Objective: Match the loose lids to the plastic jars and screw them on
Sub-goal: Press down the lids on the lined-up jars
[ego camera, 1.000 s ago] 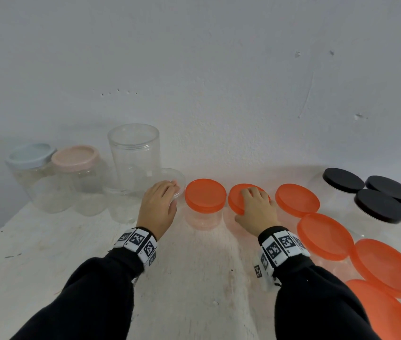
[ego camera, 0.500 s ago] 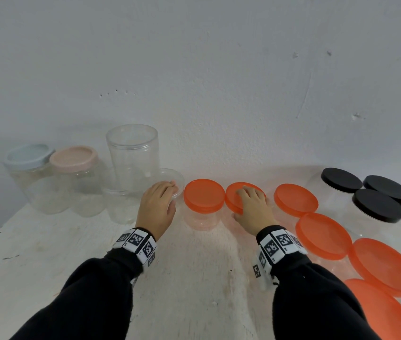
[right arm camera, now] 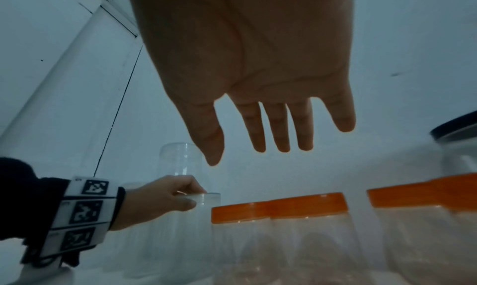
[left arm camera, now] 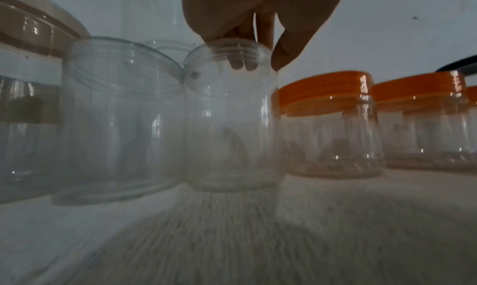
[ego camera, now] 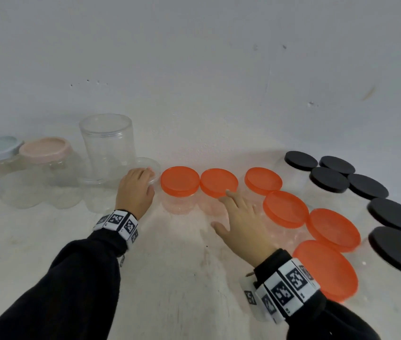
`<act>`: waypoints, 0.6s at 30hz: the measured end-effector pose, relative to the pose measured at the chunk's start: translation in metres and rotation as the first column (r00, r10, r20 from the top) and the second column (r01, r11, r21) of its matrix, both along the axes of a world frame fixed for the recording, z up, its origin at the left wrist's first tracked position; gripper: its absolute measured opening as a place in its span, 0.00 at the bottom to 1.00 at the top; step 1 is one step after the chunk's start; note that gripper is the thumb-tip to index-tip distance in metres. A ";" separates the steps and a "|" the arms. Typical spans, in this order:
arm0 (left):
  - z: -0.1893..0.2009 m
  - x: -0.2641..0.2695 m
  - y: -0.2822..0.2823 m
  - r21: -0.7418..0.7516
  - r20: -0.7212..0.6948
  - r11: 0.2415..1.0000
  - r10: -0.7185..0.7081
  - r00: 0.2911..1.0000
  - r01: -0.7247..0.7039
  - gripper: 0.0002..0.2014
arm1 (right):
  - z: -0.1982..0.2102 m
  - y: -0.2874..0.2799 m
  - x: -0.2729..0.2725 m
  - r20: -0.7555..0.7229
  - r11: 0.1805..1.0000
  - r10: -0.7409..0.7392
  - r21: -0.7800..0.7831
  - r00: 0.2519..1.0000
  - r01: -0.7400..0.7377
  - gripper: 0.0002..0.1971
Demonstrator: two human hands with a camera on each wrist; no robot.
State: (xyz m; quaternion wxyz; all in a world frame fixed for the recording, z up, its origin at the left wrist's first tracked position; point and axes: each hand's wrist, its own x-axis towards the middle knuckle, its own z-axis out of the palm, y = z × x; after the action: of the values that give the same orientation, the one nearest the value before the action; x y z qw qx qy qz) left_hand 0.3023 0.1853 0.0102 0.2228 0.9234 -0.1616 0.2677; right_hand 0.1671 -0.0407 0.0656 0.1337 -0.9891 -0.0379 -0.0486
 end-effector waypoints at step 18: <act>0.023 -0.049 -0.025 -0.158 -0.080 0.963 -0.234 0.969 0.219 0.16 | -0.027 -0.106 -0.120 -0.162 0.973 -0.214 -0.117 0.963 0.197 0.31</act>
State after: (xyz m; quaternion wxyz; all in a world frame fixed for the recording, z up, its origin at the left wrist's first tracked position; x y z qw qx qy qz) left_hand 0.2534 0.1598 0.0337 0.3273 0.8917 -0.2349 0.2062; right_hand 0.0471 -0.1464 0.0389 0.0813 -0.9936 0.0746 0.0262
